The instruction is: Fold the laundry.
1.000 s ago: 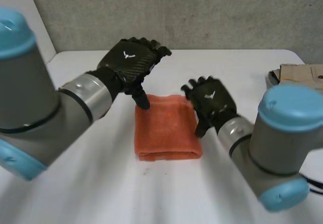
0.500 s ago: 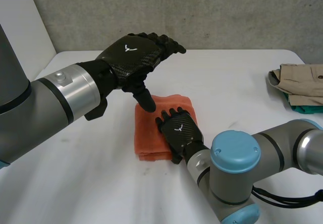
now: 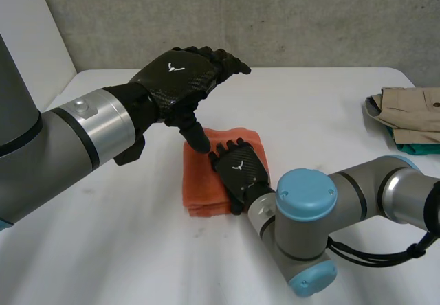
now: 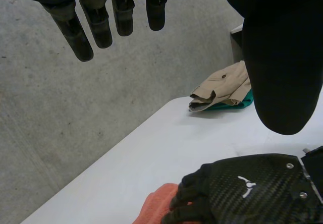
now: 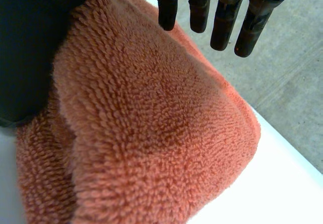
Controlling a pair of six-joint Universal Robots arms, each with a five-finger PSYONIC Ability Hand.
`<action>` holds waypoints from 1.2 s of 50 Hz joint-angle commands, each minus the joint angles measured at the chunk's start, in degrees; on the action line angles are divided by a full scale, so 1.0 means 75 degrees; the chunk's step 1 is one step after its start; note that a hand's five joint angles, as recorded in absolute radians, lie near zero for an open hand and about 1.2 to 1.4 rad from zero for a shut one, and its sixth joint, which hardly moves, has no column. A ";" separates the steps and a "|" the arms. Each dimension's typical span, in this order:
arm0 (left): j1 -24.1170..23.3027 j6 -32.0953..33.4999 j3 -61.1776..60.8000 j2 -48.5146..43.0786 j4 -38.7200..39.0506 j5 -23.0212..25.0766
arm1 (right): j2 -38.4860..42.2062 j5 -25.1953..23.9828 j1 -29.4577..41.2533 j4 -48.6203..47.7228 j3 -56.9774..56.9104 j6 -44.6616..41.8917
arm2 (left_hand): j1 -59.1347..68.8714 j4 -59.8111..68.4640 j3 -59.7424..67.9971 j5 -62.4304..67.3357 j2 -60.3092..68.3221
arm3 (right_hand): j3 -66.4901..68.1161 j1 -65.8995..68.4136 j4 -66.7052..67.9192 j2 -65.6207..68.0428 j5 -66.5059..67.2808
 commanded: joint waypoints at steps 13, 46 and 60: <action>-0.0007 -0.0008 -0.0026 -0.0011 0.0000 -0.0010 | 0.0558 -0.0036 -0.0109 0.0080 -0.1082 0.0045 | 0.0015 -0.0065 -0.0139 -0.0199 -0.0075 | 0.7552 0.8009 0.7651 0.7682 0.7581; -0.0018 -0.0008 -0.0073 -0.0011 0.0000 -0.0010 | -0.0836 -0.4864 -0.5723 0.0925 -0.2240 -0.1352 | -0.0007 -0.0087 -0.0162 -0.0222 -0.0097 | 0.8477 0.8934 0.8576 0.8606 0.8505; -0.0007 -0.0277 -0.0085 -0.0011 0.0012 -0.0010 | 0.0475 -0.4888 -0.6800 -0.0213 -0.6272 0.1920 | 0.0015 -0.0065 -0.0140 -0.0200 -0.0075 | 0.8589 0.9046 0.8688 0.8718 0.8617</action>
